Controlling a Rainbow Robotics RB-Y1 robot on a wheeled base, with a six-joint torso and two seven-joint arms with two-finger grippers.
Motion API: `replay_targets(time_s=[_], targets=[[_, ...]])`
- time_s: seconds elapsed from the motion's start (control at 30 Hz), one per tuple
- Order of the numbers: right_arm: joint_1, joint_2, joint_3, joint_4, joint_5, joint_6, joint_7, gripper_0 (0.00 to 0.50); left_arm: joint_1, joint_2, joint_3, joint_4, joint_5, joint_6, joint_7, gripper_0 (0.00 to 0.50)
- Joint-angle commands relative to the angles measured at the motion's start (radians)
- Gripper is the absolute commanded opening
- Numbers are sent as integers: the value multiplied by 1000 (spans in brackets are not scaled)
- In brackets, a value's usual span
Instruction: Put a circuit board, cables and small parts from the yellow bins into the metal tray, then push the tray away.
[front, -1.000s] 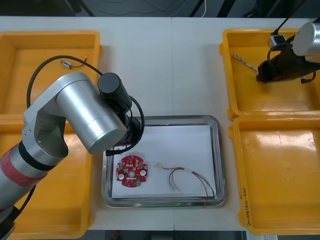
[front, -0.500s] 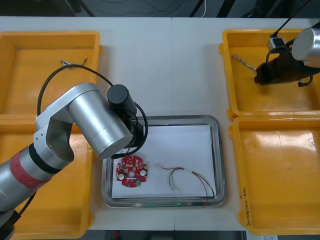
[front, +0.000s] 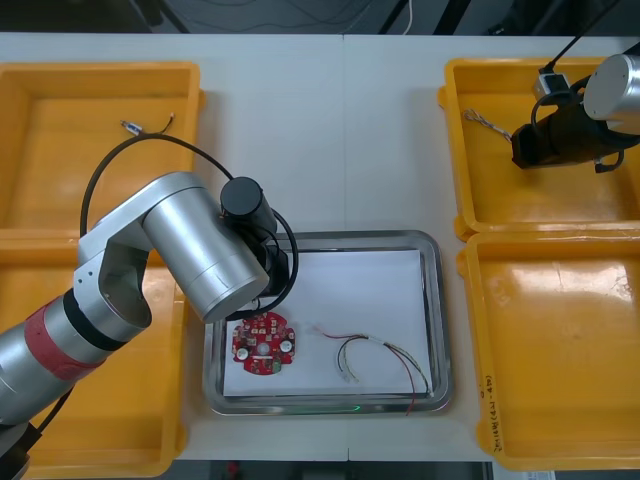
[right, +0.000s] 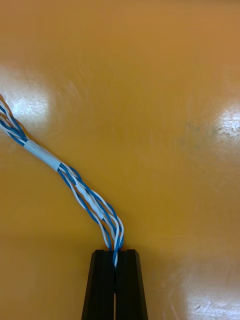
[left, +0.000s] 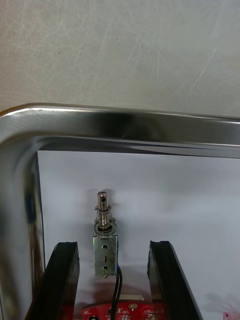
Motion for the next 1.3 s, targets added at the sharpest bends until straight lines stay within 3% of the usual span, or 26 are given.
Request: replay_targets(time_s=[0.03,0.07,0.33,0.8,1.07,1.3], targets=[[17,1,7,-52,-2,27,8,0,6,-5,-14,-11,-15,-14,8,475],[17,-4,7,-66,-2,46,3,0,5,-6,-10,-11,-15,-12,8,500],[17,-41,7,-137,-5,136,8,0,-4,-11,49,-45,7,37,3,500],[83,-110,8,-235,-31,169,19,0,-119,-8,237,-123,176,273,6,500],[143,-156,8,-302,-57,169,22,0,-187,37,326,-107,234,273,12,500],[197,-182,8,-358,-83,169,11,0,-248,72,383,-11,255,273,11,500]])
